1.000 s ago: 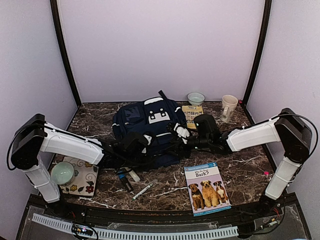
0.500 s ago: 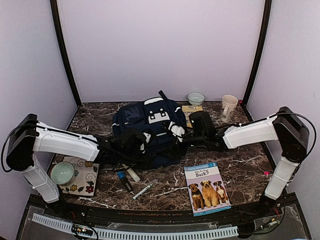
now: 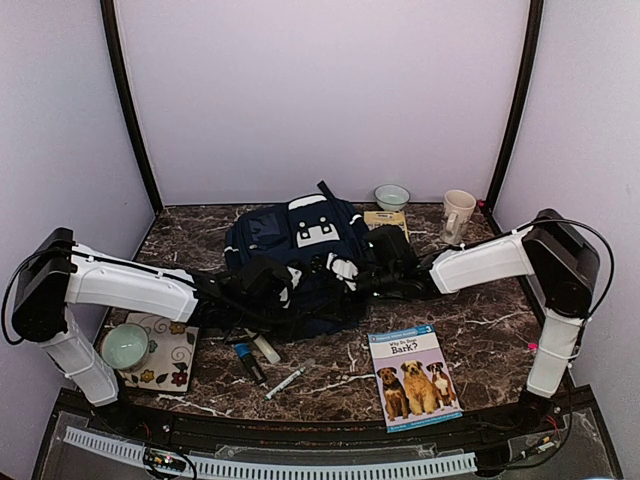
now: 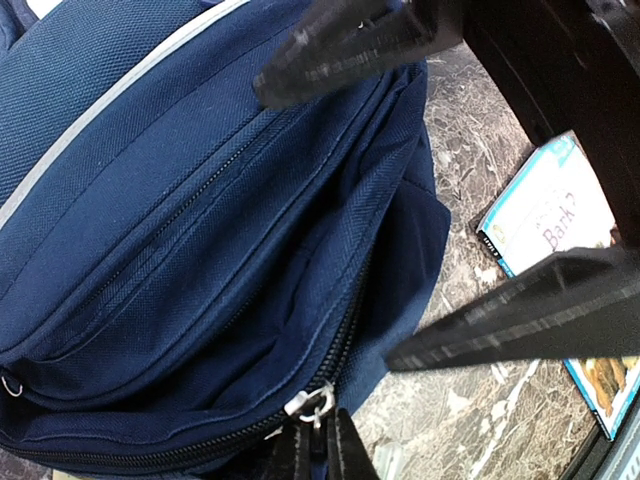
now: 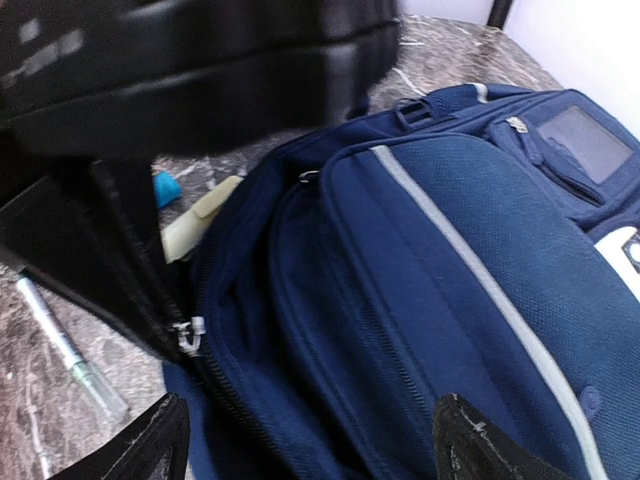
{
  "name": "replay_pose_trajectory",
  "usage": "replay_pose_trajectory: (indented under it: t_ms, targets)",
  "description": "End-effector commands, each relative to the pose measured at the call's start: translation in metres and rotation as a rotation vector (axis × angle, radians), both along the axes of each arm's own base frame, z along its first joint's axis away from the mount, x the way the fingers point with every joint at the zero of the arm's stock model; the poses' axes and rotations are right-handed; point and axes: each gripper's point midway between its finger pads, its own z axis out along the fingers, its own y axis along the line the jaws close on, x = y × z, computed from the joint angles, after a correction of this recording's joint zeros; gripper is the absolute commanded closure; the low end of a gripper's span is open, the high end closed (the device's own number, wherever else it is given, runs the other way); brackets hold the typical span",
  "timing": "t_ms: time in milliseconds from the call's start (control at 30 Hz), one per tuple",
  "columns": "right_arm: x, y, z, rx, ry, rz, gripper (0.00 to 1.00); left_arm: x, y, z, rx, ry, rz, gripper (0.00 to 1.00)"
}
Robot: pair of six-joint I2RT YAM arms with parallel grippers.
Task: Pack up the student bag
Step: Hold the student bag at the center of the board, then unzip the largest pocket of the student bag.
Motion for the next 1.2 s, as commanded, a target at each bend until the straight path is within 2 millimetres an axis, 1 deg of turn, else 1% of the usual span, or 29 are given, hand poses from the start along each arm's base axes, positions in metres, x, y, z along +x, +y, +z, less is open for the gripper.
replay_pose_trajectory:
  t_ms: [0,100,200,267,333,500,600,667,800,900,1033,1167]
  targets:
    - [-0.013,-0.006,-0.001,0.044,0.058,0.075,0.16,-0.003,-0.003,0.018,-0.042,-0.019,-0.025,1.00]
    - [-0.012,-0.007,0.007,0.076,0.071,0.078,0.16,-0.004,-0.003,0.018,-0.054,-0.022,-0.033,1.00]
    - [-0.019,-0.004,0.013,0.098,0.092,0.118,0.16,-0.004,-0.003,0.017,-0.052,-0.024,-0.034,1.00]
    - [-0.022,-0.003,0.012,0.103,0.107,0.134,0.17,-0.004,-0.003,0.016,-0.054,-0.024,-0.034,1.00]
    - [-0.019,-0.002,0.007,0.092,0.123,0.118,0.20,-0.004,-0.004,0.016,-0.057,-0.022,-0.035,1.00]
    - [-0.014,0.004,-0.020,0.023,0.174,0.100,0.38,-0.004,-0.006,0.017,-0.061,-0.022,-0.042,1.00]
    - [-0.014,0.005,-0.028,0.009,0.185,0.093,0.50,-0.004,-0.007,0.018,-0.067,-0.023,-0.045,1.00]
    - [-0.016,0.005,-0.031,0.006,0.192,0.094,0.60,-0.004,-0.007,0.019,-0.068,-0.024,-0.047,1.00]
    - [-0.019,0.001,-0.038,-0.005,0.201,0.092,0.86,-0.003,-0.006,0.018,-0.062,-0.025,-0.039,1.00]
    - [-0.017,-0.003,-0.041,-0.014,0.191,0.072,1.00,-0.001,-0.002,0.018,-0.042,-0.024,-0.018,1.00]
    - [-0.014,-0.009,-0.045,-0.035,0.171,0.046,1.00,-0.001,0.007,0.018,-0.012,0.002,0.015,1.00]
    - [-0.011,-0.015,-0.048,-0.049,0.165,0.026,1.00,-0.005,0.015,0.023,-0.018,0.026,0.029,1.00]
